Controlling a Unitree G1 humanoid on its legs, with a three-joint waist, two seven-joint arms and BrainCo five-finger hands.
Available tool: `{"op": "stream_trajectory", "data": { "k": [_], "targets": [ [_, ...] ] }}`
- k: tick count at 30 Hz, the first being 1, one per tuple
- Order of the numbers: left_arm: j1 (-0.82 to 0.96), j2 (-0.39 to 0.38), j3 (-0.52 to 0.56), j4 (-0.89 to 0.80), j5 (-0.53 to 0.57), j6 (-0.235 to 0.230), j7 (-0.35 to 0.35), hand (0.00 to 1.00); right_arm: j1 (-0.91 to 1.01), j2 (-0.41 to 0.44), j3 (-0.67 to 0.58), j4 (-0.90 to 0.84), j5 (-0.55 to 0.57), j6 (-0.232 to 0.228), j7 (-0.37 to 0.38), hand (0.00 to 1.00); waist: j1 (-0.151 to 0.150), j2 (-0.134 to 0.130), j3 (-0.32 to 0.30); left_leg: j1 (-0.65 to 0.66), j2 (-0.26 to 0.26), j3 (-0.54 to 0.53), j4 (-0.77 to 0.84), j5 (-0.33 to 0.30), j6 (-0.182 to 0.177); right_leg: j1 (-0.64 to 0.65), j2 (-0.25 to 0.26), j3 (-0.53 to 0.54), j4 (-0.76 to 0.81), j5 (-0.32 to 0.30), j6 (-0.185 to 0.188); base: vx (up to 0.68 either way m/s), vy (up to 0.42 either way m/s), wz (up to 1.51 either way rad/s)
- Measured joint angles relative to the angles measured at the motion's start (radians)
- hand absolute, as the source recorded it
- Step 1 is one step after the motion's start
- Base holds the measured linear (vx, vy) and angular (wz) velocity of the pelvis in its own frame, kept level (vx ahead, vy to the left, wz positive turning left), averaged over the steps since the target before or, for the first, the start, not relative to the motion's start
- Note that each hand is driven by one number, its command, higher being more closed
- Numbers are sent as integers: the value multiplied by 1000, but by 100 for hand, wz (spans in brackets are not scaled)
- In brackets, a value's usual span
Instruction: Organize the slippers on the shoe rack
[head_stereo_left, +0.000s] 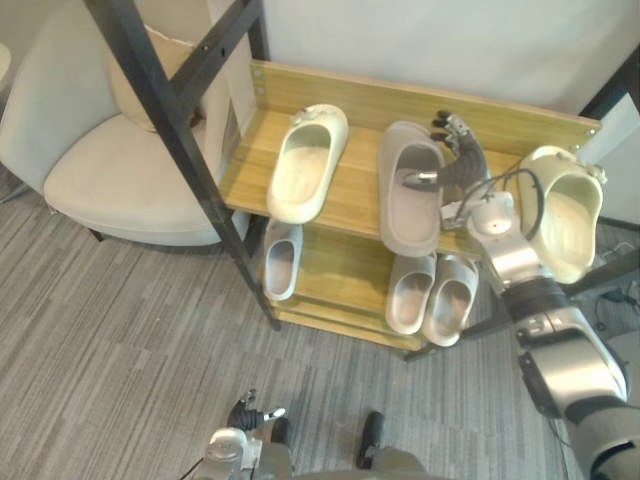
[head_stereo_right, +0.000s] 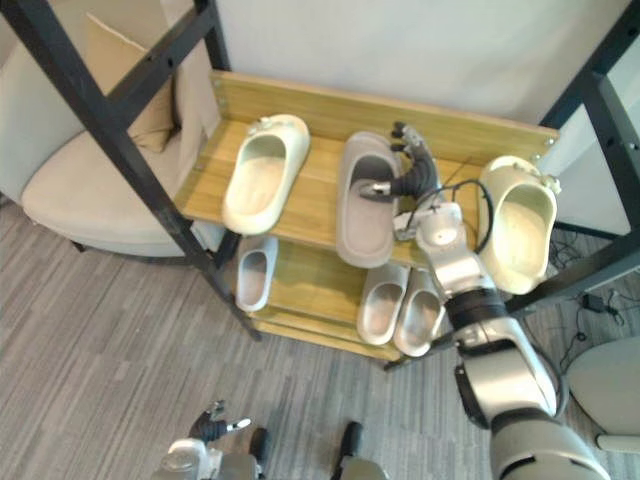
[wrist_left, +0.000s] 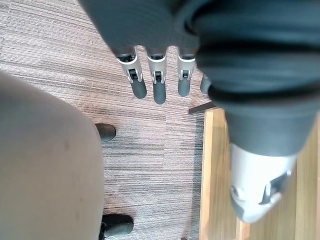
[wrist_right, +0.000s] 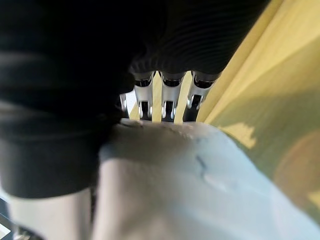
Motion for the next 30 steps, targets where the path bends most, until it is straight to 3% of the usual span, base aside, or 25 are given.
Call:
{"op": "stream_trajectory", "data": {
  "k": [11, 22, 30],
  "targets": [
    [-4, 2, -1, 0, -14, -6, 0, 0, -41, -32, 25, -3, 37, -1, 4, 100, 1, 0, 8, -7, 9, -18, -19, 25, -12, -23, 5, -2, 23, -19, -4, -5, -19, 5],
    [-2, 2, 1, 0, -9, 14, -1, 0, 287, 0, -79, -481, 28, -6, 2, 100, -16, -4, 7, 31, 8, 8, -19, 22, -10, 6, 2, 21, 21, -19, -3, -7, 5, -4],
    [9, 6, 8, 24, 11, 18, -21, 0, 459, 69, -184, -832, 34, -70, 27, 100, -54, -10, -18, 64, 21, 46, -28, 22, -9, 11, 11, 68, 16, -14, 3, -36, -12, -16]
  ]
}}
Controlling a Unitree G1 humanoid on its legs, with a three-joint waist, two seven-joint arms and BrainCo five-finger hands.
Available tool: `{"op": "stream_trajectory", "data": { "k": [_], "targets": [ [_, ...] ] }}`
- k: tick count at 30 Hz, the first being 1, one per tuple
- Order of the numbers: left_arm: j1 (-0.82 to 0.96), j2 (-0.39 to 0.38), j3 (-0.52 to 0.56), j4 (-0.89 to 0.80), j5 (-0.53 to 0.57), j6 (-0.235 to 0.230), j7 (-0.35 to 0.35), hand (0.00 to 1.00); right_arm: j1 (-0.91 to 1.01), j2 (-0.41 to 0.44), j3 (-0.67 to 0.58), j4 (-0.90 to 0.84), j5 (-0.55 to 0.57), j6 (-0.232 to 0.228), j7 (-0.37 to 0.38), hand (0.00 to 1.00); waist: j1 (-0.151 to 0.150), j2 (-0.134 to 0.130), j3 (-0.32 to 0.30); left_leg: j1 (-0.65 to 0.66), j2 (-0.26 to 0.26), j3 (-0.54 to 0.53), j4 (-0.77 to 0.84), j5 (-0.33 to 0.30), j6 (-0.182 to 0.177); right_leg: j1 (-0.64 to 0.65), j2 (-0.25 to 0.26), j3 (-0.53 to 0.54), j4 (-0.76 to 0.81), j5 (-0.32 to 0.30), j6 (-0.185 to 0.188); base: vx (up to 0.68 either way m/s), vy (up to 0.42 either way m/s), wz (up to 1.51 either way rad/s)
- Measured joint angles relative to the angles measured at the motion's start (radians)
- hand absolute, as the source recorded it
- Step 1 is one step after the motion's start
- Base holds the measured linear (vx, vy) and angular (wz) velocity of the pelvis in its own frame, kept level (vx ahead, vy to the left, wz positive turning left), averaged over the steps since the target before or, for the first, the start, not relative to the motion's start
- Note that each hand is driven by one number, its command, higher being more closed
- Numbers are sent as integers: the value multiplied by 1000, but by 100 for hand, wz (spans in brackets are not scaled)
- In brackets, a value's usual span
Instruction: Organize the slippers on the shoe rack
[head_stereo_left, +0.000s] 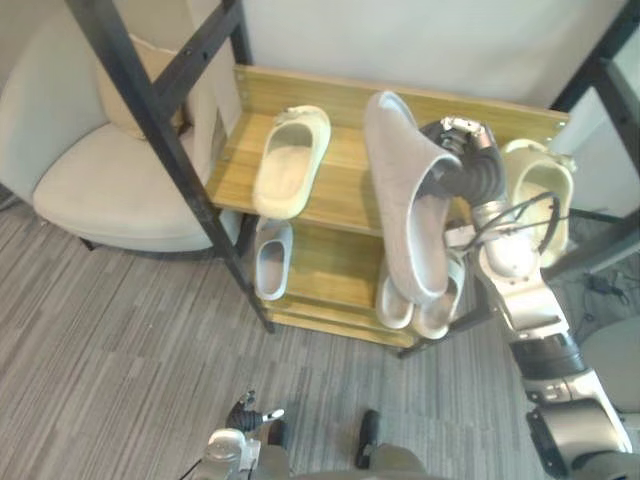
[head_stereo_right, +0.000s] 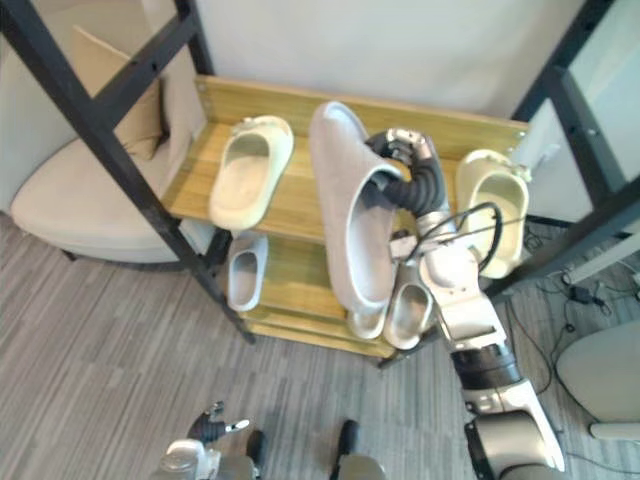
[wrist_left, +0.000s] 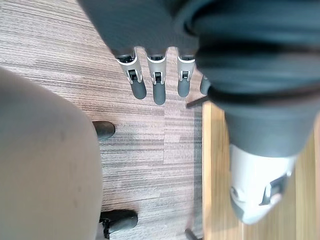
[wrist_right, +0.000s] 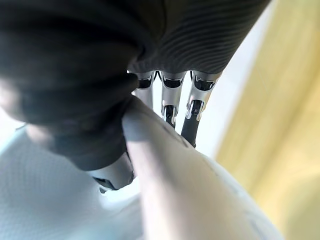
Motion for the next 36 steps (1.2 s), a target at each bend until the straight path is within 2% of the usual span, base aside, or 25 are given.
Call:
{"op": "stream_trajectory", "data": {
  "k": [5, 11, 16, 19, 21, 22, 23, 24, 25, 26, 29, 31, 34, 36],
  "targets": [
    [10, -1, -1, 19, 20, -1, -16, 0, 125, 31, -38, -136, 45, -49, 49, 100, -11, -2, -41, 20, 3, 28, -13, 0, 0, 2, 5, 28, -8, 6, 1, 6, -6, -17],
    [11, -3, -10, 27, 37, -4, -18, 0, 245, 42, -32, -171, 93, -60, 130, 100, -13, -1, -53, 38, 0, 43, -20, 0, 1, 22, 5, 41, -36, 24, 3, 0, 2, -7],
    [11, -5, -31, 45, 37, -5, -20, 0, 430, 38, 61, -168, 82, -60, 192, 100, -14, 20, -74, 47, 0, 47, -19, -3, -2, 34, 7, 41, -46, 28, 4, -2, 0, -2],
    [11, -6, -43, 46, 38, -8, -20, 0, 470, 36, 112, -149, 70, -61, 208, 100, -15, 30, -69, 38, 1, 51, -9, -10, -3, 32, 6, 42, -45, 28, 5, -46, -3, -8],
    [-12, -13, -44, 43, 37, -25, -20, 0, 428, 13, 176, -73, 30, -67, 212, 100, -16, 64, -27, -119, 20, 60, 215, -100, -2, -87, 1, 46, 96, -18, -3, -156, 7, -11],
    [-19, -15, -45, 42, 37, -26, -21, 0, 417, 4, 184, -60, 28, -67, 212, 100, -16, 70, -17, -144, 22, 59, 248, -113, -1, -107, 0, 46, 124, -28, -3, -217, 26, 6],
    [-48, -18, -50, 37, 34, -29, -20, 0, 362, -41, 222, 6, 7, -67, 210, 100, -15, 89, 19, -232, 30, 50, 360, -150, 1, -196, -8, 46, 245, -71, -9, -228, 25, 16],
    [-72, -15, -49, 31, 30, -35, -20, 0, 313, -75, 253, 51, -10, -61, 207, 100, -11, 96, 52, -297, 30, 39, 432, -171, 2, -270, -20, 45, 341, -107, -13, -273, 28, 17],
    [-81, -14, -49, 27, 25, -38, -20, 0, 297, -86, 260, 59, -15, -60, 206, 100, -8, 97, 67, -319, 29, 37, 458, -178, 2, -296, -25, 45, 376, -121, -16, -244, 13, 20],
    [-101, -11, -47, 7, 2, -50, -19, 0, 247, -110, 279, 74, -47, -60, 194, 100, -2, 99, 100, -402, 27, 26, 545, -201, 2, -387, -43, 46, 489, -161, -19, -166, 6, 14],
    [-107, -10, -36, -44, -25, -58, -19, 0, 197, -121, 290, 67, -72, -61, 167, 100, 0, 98, 130, -508, 26, 14, 670, -239, -1, -498, -68, 47, 641, -220, -26, -165, -9, 16],
    [-109, -13, -13, -108, -50, -72, -11, 0, 151, -123, 288, 15, -89, -61, 115, 100, 3, 95, 141, -654, 32, 11, 839, -301, -5, -654, -98, 56, 826, -301, -24, -213, -21, 10],
    [-127, -15, 30, -179, -90, -75, -10, 0, 84, -123, 284, -35, -126, -62, 51, 100, 6, 98, 181, -792, 44, -13, 977, -339, -4, -771, -117, 42, 962, -348, -34, -176, -53, 13],
    [-127, -12, 43, -207, -96, -75, -9, 0, 64, -123, 283, -37, -127, -62, 34, 100, 11, 98, 182, -839, 53, -16, 1010, -343, -6, -813, -122, 37, 997, -361, -38, -142, -55, 18]
  ]
}}
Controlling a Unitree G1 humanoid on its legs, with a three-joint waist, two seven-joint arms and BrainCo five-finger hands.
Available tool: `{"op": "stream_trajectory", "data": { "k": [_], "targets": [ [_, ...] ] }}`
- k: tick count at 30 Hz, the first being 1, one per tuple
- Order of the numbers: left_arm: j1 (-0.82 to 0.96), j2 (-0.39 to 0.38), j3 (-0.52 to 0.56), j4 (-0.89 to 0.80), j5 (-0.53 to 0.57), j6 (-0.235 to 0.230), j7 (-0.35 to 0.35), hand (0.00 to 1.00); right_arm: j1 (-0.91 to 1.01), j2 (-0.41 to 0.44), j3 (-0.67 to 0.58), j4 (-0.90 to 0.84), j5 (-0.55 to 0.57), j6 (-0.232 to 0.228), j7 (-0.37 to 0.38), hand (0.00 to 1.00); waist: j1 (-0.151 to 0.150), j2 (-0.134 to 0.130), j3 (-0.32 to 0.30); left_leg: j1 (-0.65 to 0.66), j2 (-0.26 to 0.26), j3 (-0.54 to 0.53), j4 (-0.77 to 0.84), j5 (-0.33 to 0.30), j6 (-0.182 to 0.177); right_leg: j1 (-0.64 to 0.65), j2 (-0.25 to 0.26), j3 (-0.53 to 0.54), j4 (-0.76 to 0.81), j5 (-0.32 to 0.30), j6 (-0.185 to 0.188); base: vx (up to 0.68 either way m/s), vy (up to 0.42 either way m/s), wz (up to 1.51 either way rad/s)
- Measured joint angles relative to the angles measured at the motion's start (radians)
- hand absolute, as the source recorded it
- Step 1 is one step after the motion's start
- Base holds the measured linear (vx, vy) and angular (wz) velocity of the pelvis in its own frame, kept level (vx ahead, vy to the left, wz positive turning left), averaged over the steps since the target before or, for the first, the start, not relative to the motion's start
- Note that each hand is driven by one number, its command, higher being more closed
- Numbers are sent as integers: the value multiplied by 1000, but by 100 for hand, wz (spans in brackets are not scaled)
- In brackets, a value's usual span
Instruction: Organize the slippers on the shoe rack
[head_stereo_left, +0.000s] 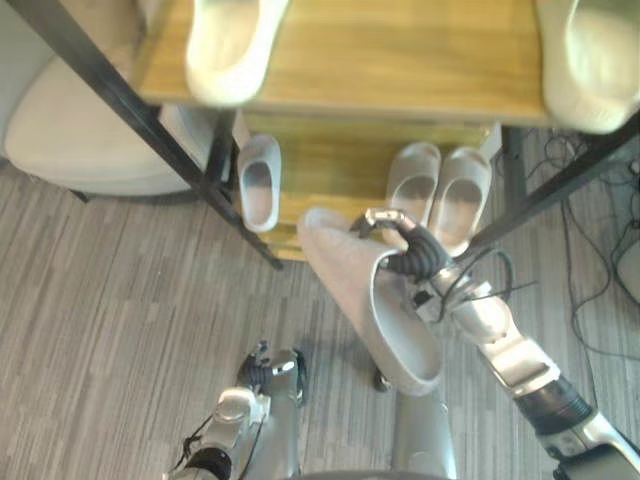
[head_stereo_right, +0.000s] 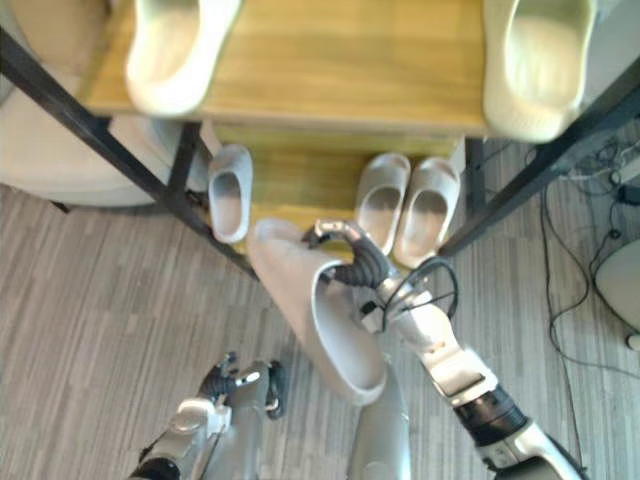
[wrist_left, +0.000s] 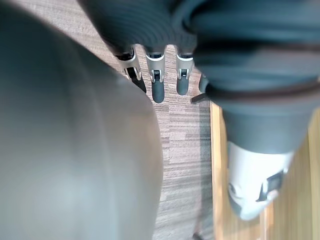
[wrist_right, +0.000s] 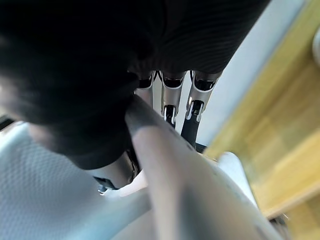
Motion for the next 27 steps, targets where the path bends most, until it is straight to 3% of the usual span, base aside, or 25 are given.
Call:
{"op": "stream_trajectory", "data": {
  "k": [3, 4, 6, 10, 18, 27],
  "targets": [
    [9, -1, 27, -91, -34, -4, -18, 0, -55, -1, -13, 5, -34, 4, -60, 100, 25, 0, 12, -106, 2, -6, 81, -6, -5, -110, -27, -1, 98, -23, -14, -119, -61, 16],
    [20, -16, 35, -135, -36, -13, -27, 0, -88, 1, -33, 28, -43, 11, -87, 100, 52, 6, 17, -157, 2, -12, 130, -23, -9, -158, -30, 6, 152, -43, -18, -76, -26, 2],
    [46, -26, 35, -191, -37, -17, -29, 0, -142, 2, -45, 60, -53, 22, -120, 100, 66, 19, 18, -202, 2, -25, 175, -37, -16, -195, -37, 4, 196, -62, -21, -89, -12, 9],
    [89, -27, 37, -280, -43, -21, -31, 0, -208, 3, -81, 110, -80, 39, -179, 100, 86, 22, 18, -266, 0, -35, 216, -41, -22, -257, -59, -2, 255, -88, -25, -39, -11, 13],
    [137, -43, 32, -386, -87, -42, -35, 0, -439, 51, -163, 414, -152, 132, -327, 100, 137, 24, 17, -364, -20, -85, 279, -52, -47, -331, -94, -35, 352, -151, -33, -4, -28, 18],
    [148, -44, 25, -406, -111, -65, -35, 0, -616, 115, -240, 673, -150, 188, -407, 100, 156, 24, 17, -398, -35, -110, 284, -47, -59, -341, -114, -60, 370, -173, -23, 20, -11, 11]
  ]
}}
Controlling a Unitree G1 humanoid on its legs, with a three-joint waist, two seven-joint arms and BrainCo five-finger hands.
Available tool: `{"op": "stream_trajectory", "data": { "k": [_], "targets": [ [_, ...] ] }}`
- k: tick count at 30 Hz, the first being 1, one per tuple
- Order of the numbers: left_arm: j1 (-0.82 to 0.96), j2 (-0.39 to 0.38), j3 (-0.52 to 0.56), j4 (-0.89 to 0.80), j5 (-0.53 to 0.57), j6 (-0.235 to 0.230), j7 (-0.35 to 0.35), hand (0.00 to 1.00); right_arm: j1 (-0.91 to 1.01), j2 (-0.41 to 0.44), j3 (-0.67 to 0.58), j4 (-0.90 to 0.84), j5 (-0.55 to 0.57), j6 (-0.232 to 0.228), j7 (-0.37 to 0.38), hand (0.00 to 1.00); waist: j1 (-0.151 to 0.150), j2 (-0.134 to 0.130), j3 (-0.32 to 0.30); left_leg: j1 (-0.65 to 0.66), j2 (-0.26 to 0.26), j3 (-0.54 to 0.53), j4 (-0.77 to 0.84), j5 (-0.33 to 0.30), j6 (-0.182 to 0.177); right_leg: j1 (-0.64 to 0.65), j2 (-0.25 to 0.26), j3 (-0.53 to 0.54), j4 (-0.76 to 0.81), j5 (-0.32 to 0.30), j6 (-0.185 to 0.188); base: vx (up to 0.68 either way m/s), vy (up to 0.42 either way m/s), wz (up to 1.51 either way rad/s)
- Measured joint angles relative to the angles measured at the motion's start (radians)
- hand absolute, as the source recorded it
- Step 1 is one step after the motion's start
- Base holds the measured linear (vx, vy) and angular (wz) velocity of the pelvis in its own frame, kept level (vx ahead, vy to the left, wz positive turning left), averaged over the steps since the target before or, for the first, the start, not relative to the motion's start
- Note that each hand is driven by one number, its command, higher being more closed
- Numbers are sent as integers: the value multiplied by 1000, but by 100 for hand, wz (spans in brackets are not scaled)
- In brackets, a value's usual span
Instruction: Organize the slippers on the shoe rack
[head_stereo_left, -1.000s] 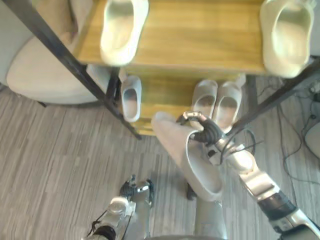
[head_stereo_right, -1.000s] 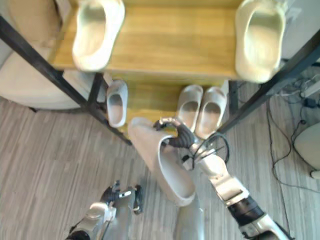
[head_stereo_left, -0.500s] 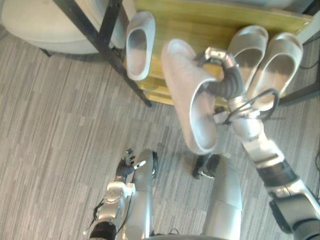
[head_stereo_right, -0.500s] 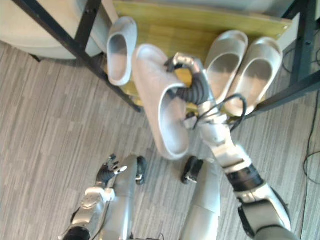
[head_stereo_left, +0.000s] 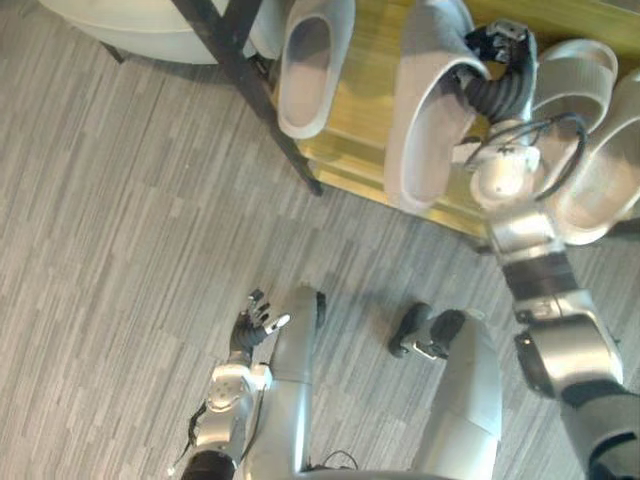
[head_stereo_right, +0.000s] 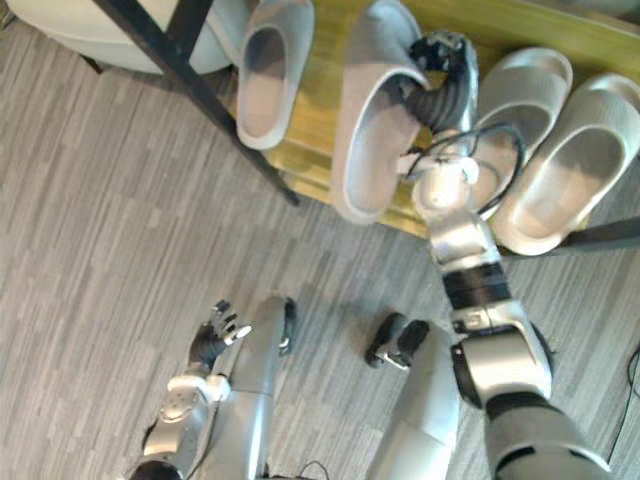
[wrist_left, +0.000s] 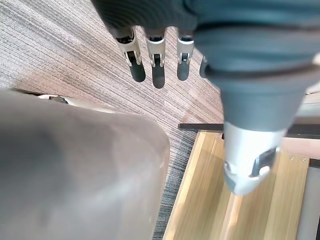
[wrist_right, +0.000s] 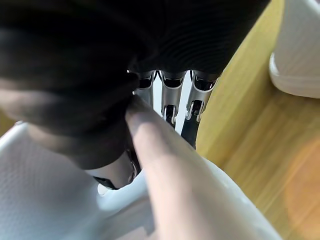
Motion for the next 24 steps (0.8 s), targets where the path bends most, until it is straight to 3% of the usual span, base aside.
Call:
{"op": "stream_trajectory", "data": {
  "k": [5, 6, 7, 9, 10, 12, 14, 18, 24],
  "targets": [
    [-1, 4, 2, -3, 0, 0, 6, 0, -77, 18, -3, 124, 3, 22, -18, 100, 11, 0, 0, -7, -10, -4, 3, 0, 0, -1, -11, -5, 2, -1, 1, 13, 21, 9],
    [-38, 15, 31, 72, 26, 11, 82, 0, -110, 29, -3, 162, 3, 25, -19, 100, 9, -5, 3, -22, -15, -10, 2, 4, -6, -5, -17, -14, 4, -4, 0, 4, 13, 12],
    [-61, 20, 42, 125, 34, 21, 111, 0, -126, 35, -3, 176, 3, 26, -20, 100, 6, -10, 6, -23, -16, -13, 3, 5, -9, -10, -18, -16, 7, -5, 1, 9, 11, 13],
    [-141, 69, 28, 353, 50, 103, 179, 0, -213, 58, -5, 233, 1, 31, -25, 100, -13, -67, 40, -69, -20, -24, 24, 13, -22, -53, -25, -22, 35, -9, -6, 5, 0, 9],
    [-150, 71, 30, 377, 49, 113, 186, 0, -223, 57, -10, 243, -1, 32, -26, 0, -14, -77, 48, -78, -20, -29, 31, 15, -25, -57, -26, -27, 41, -11, -13, 1, 4, 20],
    [-169, 71, 9, 433, 49, 140, 198, 0, -263, 55, -46, 274, -3, 24, -58, 0, -14, -92, 67, -112, -34, -45, 65, 17, -30, -70, -45, -38, 78, -26, -35, 2, 20, 31],
    [-174, 71, -8, 435, 49, 136, 204, 0, -280, 59, -40, 309, -3, 32, -56, 0, -7, -92, 67, -111, -39, -42, 65, 18, -32, -70, -54, -34, 86, -34, -25, -13, 31, 16],
    [-180, 72, -13, 445, 49, 134, 205, 0, -293, 108, -34, 358, -2, 31, -66, 0, -2, -90, 66, -118, -32, -36, 42, 31, -19, -70, -61, -41, 80, -41, -19, -23, 6, 11],
    [-187, 72, -32, 460, 48, 135, 218, 0, -301, 118, -38, 359, 23, 18, -122, 0, 5, -77, 59, -131, -28, -34, 32, 50, -32, -80, -66, -50, 81, -42, -24, 0, -4, 7]
  ]
}}
